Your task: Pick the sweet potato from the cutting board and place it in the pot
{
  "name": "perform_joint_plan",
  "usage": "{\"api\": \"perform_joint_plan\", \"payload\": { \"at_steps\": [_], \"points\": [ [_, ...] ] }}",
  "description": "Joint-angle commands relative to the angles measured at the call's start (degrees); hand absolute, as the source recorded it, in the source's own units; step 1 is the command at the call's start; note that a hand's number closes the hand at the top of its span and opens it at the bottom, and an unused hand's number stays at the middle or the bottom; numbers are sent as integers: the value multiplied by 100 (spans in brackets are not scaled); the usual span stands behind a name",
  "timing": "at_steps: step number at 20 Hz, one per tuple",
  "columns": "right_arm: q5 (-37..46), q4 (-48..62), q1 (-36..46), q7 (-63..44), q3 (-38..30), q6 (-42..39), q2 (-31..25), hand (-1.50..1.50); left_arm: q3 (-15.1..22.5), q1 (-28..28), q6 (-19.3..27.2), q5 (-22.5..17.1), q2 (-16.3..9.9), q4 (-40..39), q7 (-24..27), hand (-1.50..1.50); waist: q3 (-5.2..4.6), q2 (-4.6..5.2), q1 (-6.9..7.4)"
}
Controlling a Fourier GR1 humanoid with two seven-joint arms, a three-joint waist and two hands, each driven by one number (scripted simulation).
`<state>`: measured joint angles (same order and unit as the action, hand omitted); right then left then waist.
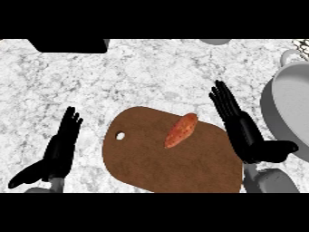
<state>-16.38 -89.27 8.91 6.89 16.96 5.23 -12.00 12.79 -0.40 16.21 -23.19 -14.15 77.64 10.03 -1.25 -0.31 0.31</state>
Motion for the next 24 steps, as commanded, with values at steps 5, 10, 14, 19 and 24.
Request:
{"api": "perform_joint_plan", "payload": {
  "at_steps": [5,10,14,19,24],
  "points": [
    [608,205,17,112,-1318,1378,-459,150,-760,-214,306,531,-616,861,-175,0,143,11,-201],
    [1961,750,-275,-81,-1299,2632,-785,-150,-845,-332,170,623,-632,1066,-685,0,139,22,-210],
    [2151,304,-606,704,-1027,2902,-383,-150,-1021,-334,38,741,-661,1297,-1013,0,144,-10,-162],
    [2556,-313,-556,20,-546,2648,-693,-150,-1245,-584,-164,816,-634,1292,-1345,0,118,-15,-181],
    [2687,-640,-504,-1327,-69,1625,-1433,-150,-1310,-584,-173,1097,-424,1298,-1378,0,98,-14,-162]
  ]
}}
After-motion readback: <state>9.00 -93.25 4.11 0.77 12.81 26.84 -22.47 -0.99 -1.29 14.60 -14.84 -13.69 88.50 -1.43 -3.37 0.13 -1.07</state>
